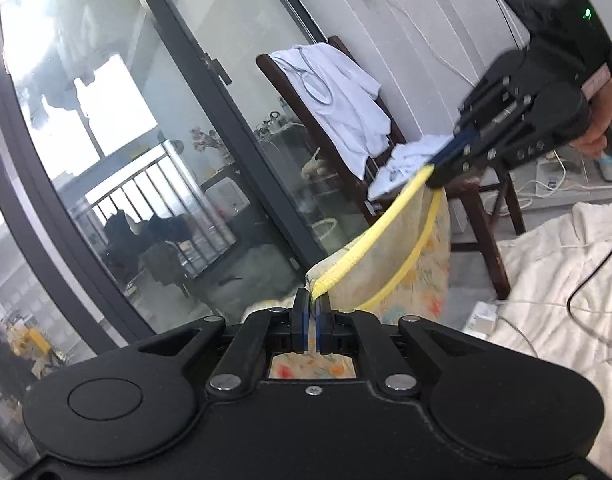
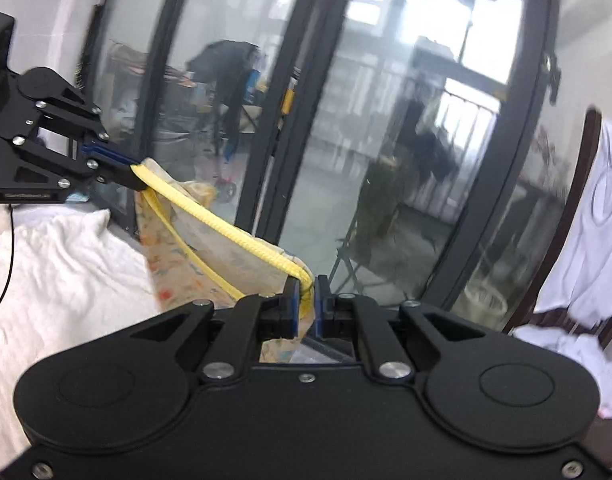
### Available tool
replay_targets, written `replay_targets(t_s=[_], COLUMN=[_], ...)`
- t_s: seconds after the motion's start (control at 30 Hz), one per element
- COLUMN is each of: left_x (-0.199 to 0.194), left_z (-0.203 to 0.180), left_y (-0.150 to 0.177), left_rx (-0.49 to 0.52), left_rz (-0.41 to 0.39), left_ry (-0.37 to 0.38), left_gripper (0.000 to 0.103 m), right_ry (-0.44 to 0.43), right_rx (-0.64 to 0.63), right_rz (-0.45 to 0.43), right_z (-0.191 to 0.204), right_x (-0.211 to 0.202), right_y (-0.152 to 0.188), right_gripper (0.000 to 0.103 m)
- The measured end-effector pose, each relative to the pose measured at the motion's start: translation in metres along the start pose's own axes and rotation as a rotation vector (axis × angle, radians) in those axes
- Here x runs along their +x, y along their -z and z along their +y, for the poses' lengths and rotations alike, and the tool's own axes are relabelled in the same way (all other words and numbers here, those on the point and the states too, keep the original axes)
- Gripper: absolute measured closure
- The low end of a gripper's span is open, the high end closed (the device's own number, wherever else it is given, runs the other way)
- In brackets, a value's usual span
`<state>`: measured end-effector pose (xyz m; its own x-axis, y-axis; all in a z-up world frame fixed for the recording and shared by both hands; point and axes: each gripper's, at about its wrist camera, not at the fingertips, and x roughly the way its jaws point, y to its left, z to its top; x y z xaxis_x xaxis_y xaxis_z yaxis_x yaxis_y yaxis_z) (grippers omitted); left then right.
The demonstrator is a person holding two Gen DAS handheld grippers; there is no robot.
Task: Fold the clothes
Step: 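Lift the dress by the yellow trim with both grippers, stretching it between them, then lay the dress down on the blanket and open both grippers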
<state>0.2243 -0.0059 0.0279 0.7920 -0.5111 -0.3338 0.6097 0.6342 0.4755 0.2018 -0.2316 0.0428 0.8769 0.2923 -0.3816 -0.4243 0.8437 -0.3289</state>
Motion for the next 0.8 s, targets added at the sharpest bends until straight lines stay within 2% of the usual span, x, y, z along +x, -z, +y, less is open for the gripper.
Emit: replay_targets(t_s=[0.03,0.1,0.17,0.23,0.27,0.3,0.33,0.4,0.5,0.6,0.63,0.73,0.8], left_x=[-0.003,-0.004,0.001,0.02,0.035,0.049,0.058,0.07,0.078,0.062,0.057,0.051,0.046], left_z=[-0.016,-0.052,-0.089,-0.116,-0.145,-0.174,-0.191,-0.219,-0.27,-0.293,-0.292,-0.294,-0.296], left_y=[0.015,0.055,0.105,0.14,0.176,0.209,0.23,0.266,0.319,0.33,0.33,0.323,0.319], left_rx=[-0.033,-0.105,-0.178,-0.209,-0.232,-0.237,-0.233,-0.233,-0.238,-0.211,-0.215,-0.297,-0.315], left_rz=[0.014,0.067,0.144,0.228,0.301,0.363,0.408,0.481,0.62,0.65,0.65,0.654,0.658], left_ry=[0.003,0.006,0.006,0.019,0.056,0.092,0.107,0.13,0.19,0.247,0.244,0.25,0.259], left_gripper=[0.1,0.1,0.1,0.1,0.1,0.1,0.1,0.1,0.1,0.1,0.1,0.1,0.1], right_ry=[-0.008,-0.044,-0.102,-0.151,-0.173,-0.192,-0.209,-0.263,-0.297,-0.299,-0.305,-0.338,-0.359], right_rx=[-0.019,-0.091,-0.111,-0.111,-0.112,-0.11,-0.103,-0.067,-0.023,-0.006,-0.01,0.013,0.025], right_rz=[0.011,0.069,0.164,0.28,0.333,0.384,0.418,0.546,0.649,0.702,0.706,0.736,0.761], right_z=[0.009,0.043,0.078,0.117,0.136,0.156,0.168,0.209,0.246,0.258,0.257,0.249,0.247], right_x=[-0.001,-0.002,0.01,0.031,0.04,0.052,0.06,0.084,0.096,0.092,0.09,0.085,0.075], right_y=[0.01,0.052,0.1,0.162,0.193,0.225,0.246,0.315,0.374,0.396,0.399,0.405,0.405], right_gripper=[0.095,0.094,0.094,0.094,0.094,0.094,0.094,0.094,0.094,0.094,0.094,0.094,0.094])
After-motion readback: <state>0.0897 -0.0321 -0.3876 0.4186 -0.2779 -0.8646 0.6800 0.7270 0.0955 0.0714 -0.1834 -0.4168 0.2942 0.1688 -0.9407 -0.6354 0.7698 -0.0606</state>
